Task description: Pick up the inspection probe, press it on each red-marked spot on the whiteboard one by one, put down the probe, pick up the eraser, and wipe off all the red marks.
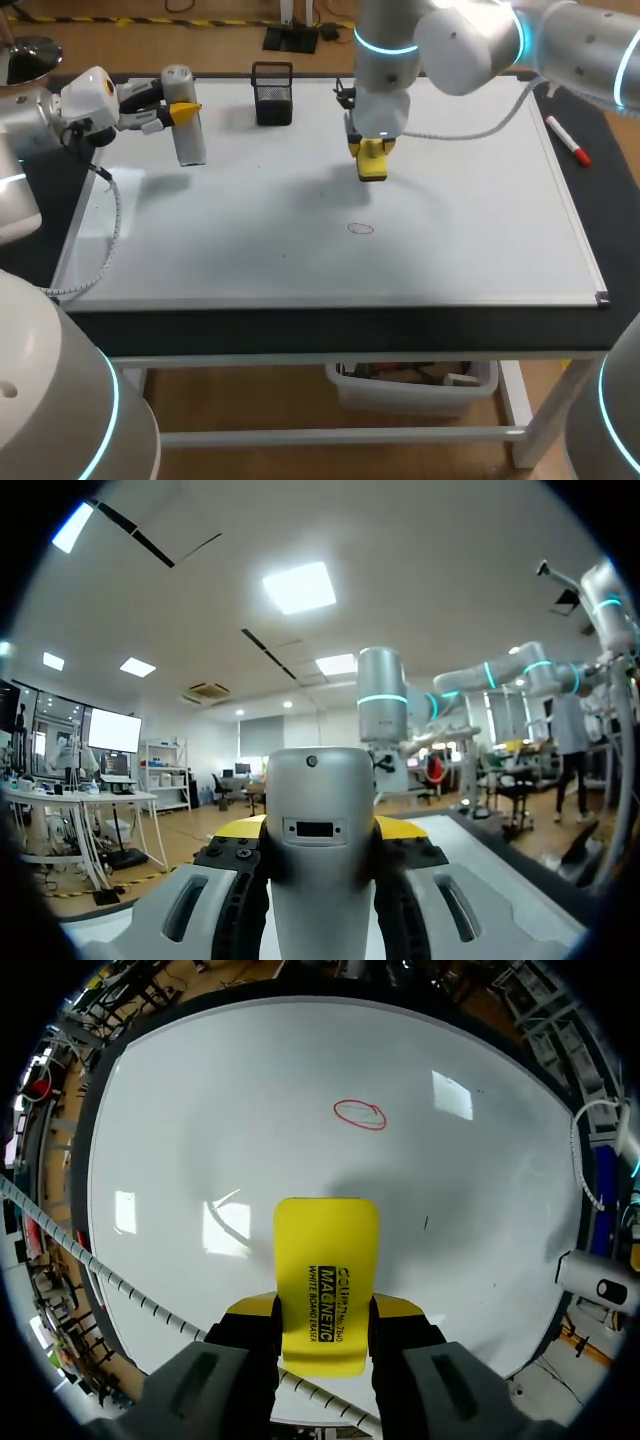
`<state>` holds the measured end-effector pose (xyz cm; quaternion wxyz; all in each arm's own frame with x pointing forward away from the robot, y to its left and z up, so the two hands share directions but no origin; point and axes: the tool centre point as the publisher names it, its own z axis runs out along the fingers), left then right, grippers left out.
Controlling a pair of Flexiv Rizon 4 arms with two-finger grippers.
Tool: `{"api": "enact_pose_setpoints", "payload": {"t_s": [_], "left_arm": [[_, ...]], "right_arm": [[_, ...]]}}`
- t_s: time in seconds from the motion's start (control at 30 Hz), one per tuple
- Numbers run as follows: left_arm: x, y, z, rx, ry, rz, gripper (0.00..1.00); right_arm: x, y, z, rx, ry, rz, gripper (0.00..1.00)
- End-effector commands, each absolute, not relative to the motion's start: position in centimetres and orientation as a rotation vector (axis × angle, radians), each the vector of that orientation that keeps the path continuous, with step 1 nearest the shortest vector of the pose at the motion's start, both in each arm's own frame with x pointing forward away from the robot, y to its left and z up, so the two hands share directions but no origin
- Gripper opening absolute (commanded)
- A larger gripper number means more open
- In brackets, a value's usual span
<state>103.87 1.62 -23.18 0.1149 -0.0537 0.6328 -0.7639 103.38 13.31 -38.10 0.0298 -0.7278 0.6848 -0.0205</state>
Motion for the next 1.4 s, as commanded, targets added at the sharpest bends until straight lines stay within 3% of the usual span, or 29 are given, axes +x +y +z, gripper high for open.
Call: {"api": "enact_pose_setpoints", "payload": {"t_s": [0.03, 0.67, 1.4], "left_arm": [[103.7, 1.5, -23.1, -0.160, 1.850, -2.235, 0.00], [103.7, 1.5, -23.1, -0.160, 1.850, -2.235, 0.00], [103.7, 1.5, -23.1, -0.160, 1.850, -2.235, 0.00]], "right_arm": [[104.5, 14.5, -39.2, -2.259, 2.118, -0.020, 0.00], [105.9, 15.3, -41.6, -2.290, 2.123, 0.043, 0.00], [106.2, 12.6, -43.3, -2.247, 2.238, 0.050, 0.00]]}}
